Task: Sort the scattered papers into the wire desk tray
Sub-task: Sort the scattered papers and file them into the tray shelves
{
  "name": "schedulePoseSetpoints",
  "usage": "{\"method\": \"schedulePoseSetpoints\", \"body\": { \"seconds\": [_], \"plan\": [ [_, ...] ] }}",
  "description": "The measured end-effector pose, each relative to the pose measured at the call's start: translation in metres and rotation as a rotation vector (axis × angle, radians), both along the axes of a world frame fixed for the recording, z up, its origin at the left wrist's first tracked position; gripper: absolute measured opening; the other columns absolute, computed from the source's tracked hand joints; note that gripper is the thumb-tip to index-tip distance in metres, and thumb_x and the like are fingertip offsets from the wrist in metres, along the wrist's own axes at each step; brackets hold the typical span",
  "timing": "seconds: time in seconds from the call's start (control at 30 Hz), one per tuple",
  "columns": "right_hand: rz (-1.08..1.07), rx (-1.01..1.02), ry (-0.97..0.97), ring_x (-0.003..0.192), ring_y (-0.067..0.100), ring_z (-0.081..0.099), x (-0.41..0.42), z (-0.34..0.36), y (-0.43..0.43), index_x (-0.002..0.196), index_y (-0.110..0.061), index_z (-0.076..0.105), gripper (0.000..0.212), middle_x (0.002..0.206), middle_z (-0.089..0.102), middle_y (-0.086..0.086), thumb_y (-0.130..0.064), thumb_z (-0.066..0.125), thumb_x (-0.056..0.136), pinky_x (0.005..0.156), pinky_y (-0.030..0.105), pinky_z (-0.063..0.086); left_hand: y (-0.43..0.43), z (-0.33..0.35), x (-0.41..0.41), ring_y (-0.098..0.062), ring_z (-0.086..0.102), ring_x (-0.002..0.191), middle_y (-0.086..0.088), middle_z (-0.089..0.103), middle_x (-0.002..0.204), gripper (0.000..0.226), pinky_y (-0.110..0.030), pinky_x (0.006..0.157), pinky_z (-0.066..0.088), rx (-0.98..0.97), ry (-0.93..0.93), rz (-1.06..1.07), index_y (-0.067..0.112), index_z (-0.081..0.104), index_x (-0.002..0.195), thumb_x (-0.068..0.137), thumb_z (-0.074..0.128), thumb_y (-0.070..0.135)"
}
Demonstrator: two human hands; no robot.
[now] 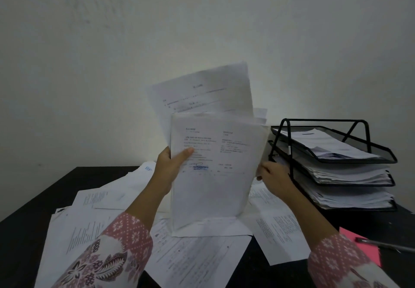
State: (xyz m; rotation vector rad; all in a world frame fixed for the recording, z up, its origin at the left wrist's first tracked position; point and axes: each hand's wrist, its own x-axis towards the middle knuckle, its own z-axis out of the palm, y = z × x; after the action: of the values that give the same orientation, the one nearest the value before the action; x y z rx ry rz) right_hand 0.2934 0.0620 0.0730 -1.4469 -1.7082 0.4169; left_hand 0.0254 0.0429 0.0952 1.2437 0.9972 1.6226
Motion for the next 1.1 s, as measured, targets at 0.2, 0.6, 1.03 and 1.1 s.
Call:
{"method": "schedulePoseSetpoints", "body": {
  "seconds": [0.2, 0.6, 1.03, 1.1],
  "plan": [
    [0.106, -0.105, 0.200, 0.107, 0.018, 0.056, 0.001, 0.018, 0.005, 0.129, -0.012, 0.050, 0.041, 0.120, 0.059, 0.004, -0.015, 0.058, 0.089, 0.087, 0.031, 0.049, 0.000, -0.002, -0.005, -0.025, 0.068, 0.092, -0.007, 0.069, 0.105, 0.031, -0.040, 0.080, 0.057, 0.010, 0.050, -0.011, 0.014, 0.061, 0.114, 0.085, 0.066, 0.025],
    [0.266, 0.644, 0.308, 0.105, 0.007, 0.057, -0.043, 0.143, -0.024, 0.140, -0.036, 0.027, 0.056, 0.120, 0.054, -0.002, -0.042, 0.053, 0.091, 0.086, 0.019, 0.046, 0.002, -0.005, -0.011, -0.027, 0.068, 0.094, -0.009, 0.069, 0.107, 0.034, -0.045, 0.084, 0.055, 0.017, 0.053, -0.023, 0.011, 0.060, 0.116, 0.086, 0.065, 0.026],
    [0.015, 0.494, -0.026, 0.077, 0.006, 0.051, -0.038, 0.127, 0.002, 0.095, -0.005, 0.071, 0.033, 0.089, 0.064, 0.000, -0.027, 0.046, 0.098, 0.074, 0.020, 0.037, 0.002, -0.004, -0.012, -0.026, 0.067, 0.093, -0.008, 0.069, 0.105, 0.027, -0.040, 0.079, 0.057, 0.011, 0.061, -0.045, 0.015, 0.060, 0.111, 0.086, 0.064, 0.025],
    [0.127, 0.361, 0.193, 0.076, 0.001, 0.052, -0.037, 0.117, -0.003, 0.096, -0.005, 0.065, 0.038, 0.094, 0.060, 0.000, -0.038, 0.045, 0.097, 0.072, 0.020, 0.039, 0.003, -0.004, -0.012, -0.027, 0.067, 0.092, -0.009, 0.069, 0.105, 0.030, -0.041, 0.078, 0.057, 0.000, 0.053, -0.048, 0.014, 0.060, 0.113, 0.086, 0.064, 0.026]
  ]
}}
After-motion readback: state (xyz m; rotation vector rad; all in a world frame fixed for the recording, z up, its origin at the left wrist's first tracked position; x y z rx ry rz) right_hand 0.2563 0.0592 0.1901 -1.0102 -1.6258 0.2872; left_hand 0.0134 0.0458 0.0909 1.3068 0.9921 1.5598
